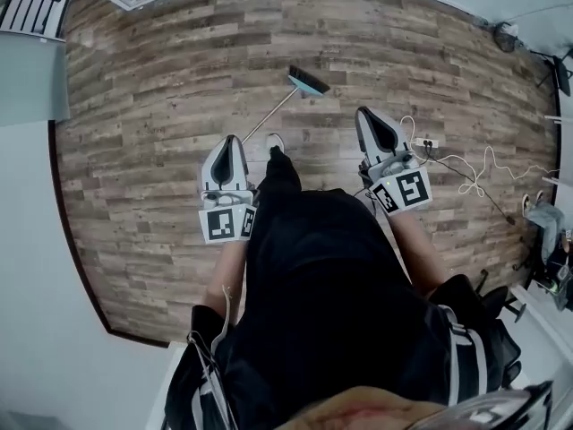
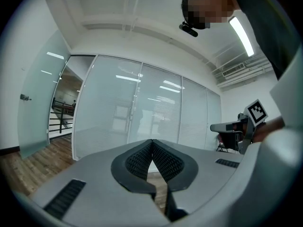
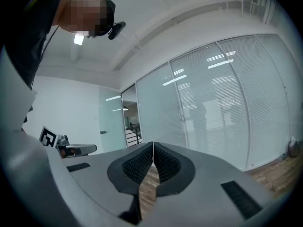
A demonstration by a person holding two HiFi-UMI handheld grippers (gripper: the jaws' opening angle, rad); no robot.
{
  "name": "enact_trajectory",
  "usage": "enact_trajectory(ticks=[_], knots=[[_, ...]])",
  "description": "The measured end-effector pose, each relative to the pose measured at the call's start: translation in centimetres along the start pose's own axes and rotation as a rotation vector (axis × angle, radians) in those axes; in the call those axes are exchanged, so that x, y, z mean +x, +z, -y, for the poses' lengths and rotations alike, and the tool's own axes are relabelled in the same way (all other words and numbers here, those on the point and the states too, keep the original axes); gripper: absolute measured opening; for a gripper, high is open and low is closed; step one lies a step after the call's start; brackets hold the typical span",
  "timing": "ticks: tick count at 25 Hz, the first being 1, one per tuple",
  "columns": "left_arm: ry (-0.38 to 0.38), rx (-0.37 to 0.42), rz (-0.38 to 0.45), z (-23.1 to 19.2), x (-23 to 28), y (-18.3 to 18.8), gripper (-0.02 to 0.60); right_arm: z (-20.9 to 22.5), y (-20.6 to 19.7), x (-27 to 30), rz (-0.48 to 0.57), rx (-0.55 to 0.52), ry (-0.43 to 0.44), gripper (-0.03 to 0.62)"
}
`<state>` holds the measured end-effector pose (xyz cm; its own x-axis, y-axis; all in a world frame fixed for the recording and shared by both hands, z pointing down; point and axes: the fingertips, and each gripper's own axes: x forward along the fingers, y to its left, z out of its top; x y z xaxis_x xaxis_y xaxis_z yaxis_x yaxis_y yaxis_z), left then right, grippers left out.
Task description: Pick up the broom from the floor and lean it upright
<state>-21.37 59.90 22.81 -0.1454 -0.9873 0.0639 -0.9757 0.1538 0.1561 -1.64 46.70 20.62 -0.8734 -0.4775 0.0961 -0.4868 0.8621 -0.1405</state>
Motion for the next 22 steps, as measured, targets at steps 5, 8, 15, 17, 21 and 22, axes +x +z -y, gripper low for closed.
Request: enact_trajectory(ticks=[5, 8, 15, 17, 21, 22], knots=[[0.052, -0.036, -0.016, -6.2, 1.8, -0.4, 0.018, -2.3, 1.1, 8.3, 0.005, 0.022, 0.152, 0.018], [0.09, -0.054, -0.016, -9.6, 3.1, -0.4, 0.018, -3.4, 0.1, 12.6, -0.036, 0.029, 0.202, 0.018], [0.134, -0.081, -0.007, -13.4, 4.7, 0.0, 0.018, -7.2, -3.8, 20.4, -0.192, 0.007, 0.376, 0.018], [0.168, -0.106, -0.029, -13.5, 4.3, -1.1, 0.018, -8.3, -6.0, 21.5, -0.244, 0.005, 0.426, 0.018], [0.247, -0.139, -0.077, -13.7, 3.7, -3.7, 0.018, -9.4, -11.0, 22.7, -0.354, -0.04, 0.531, 0.018], [0.269, -0.149, -0.085, -13.7, 3.5, -4.2, 0.018, -9.6, -12.3, 23.0, -0.388, -0.058, 0.563, 0.018]])
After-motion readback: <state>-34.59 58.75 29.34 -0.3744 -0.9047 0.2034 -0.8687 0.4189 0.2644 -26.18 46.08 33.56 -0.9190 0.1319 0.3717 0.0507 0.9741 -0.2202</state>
